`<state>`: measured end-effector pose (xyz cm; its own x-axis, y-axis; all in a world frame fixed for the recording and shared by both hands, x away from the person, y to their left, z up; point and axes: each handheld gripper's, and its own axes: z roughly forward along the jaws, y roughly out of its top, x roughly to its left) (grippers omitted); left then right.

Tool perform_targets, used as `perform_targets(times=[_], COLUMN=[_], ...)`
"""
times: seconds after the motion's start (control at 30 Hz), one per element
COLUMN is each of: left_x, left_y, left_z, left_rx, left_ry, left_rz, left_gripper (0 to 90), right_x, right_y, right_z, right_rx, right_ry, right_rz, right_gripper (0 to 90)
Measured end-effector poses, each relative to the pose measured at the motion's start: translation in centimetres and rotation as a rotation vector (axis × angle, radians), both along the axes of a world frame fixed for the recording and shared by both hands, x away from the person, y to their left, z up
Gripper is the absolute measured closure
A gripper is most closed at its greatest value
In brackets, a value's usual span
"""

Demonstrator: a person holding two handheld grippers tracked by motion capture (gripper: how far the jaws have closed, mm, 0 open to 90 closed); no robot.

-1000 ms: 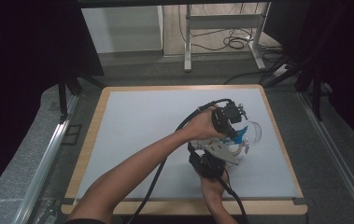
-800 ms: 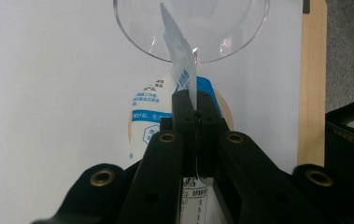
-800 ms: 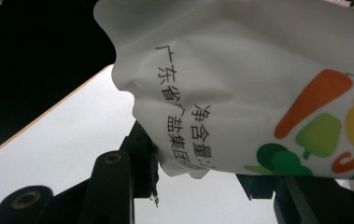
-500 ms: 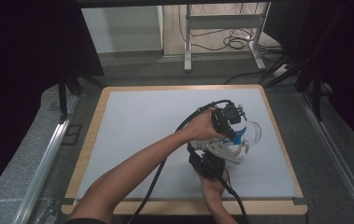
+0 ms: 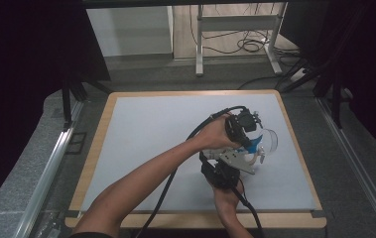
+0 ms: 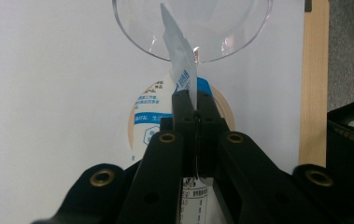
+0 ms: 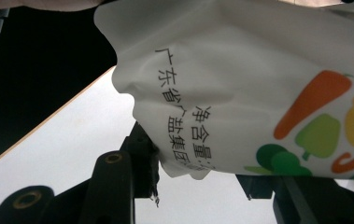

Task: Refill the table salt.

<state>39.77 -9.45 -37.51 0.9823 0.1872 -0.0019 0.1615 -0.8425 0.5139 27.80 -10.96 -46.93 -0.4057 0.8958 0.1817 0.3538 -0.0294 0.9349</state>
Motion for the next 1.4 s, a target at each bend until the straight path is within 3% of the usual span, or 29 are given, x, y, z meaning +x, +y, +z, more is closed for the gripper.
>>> perform_targets(times=[1.4], left_x=[0.03], left_y=[-0.28], left_z=[0.02], left_rx=[0.001], left_ry=[-0.001], left_rz=[-0.004], left_gripper=[90.0], right_x=[0.13], right_y=[-0.15], right_z=[0.08], right_rx=[0.009], right_ry=[-0.005], right_rz=[-0.008], right_gripper=[56.1])
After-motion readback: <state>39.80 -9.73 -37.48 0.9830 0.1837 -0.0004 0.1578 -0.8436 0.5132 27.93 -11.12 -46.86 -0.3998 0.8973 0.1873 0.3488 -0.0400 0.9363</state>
